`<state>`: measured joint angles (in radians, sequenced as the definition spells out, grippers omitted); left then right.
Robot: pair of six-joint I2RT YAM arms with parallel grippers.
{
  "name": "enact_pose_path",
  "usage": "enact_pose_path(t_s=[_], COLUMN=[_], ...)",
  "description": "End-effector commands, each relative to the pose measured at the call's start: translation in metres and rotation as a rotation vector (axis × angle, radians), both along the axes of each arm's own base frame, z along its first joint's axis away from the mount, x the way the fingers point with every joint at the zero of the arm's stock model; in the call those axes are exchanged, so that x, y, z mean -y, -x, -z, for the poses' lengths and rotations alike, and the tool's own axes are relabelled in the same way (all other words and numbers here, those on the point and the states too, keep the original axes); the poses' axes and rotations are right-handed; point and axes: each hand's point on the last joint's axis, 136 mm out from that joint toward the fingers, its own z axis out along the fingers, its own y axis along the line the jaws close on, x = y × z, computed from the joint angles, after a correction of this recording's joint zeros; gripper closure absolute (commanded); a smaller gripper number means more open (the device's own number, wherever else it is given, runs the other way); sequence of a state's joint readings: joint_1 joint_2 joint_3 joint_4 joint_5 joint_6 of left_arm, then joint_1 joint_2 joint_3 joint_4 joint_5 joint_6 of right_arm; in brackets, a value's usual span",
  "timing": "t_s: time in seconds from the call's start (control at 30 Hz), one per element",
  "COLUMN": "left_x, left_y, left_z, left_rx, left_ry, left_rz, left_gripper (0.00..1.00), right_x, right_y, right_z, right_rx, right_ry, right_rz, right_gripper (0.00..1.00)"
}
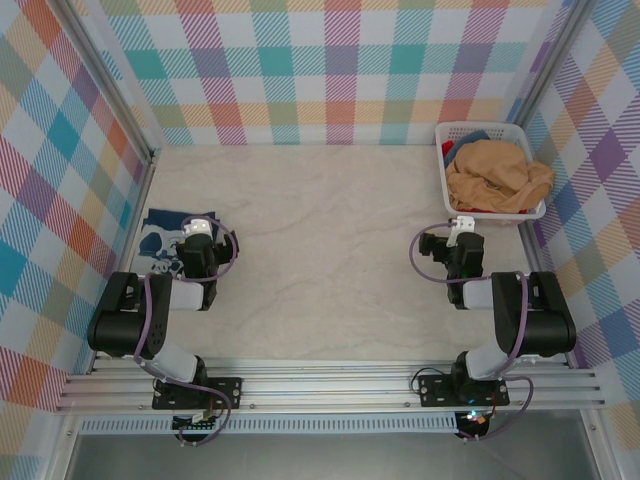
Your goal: Fold and stack the t-shirts
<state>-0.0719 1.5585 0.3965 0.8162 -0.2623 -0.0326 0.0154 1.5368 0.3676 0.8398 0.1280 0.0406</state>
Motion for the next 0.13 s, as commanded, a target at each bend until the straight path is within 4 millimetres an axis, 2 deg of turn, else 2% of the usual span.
enact_pose_path(t_s=[0.0, 0.1], left_x=[0.0052, 0.0058], left_y=[-0.0029, -0.0031], left_z=[-0.0061, -0.0065], left_rx=[0.029, 0.030], left_ry=[-0.010, -0.012], left_rz=[0.016, 0.017], left_gripper=[0.00, 0.00], right_x=[-0.0168, -0.0167], right_y=[-0.0108, -0.0103], right_z=[-0.0147, -0.0158], right_rx=[0.038, 0.044], right_ry=[-0.013, -0.012], right_rz=[-0.093, -0.093], right_gripper=[0.00, 0.00])
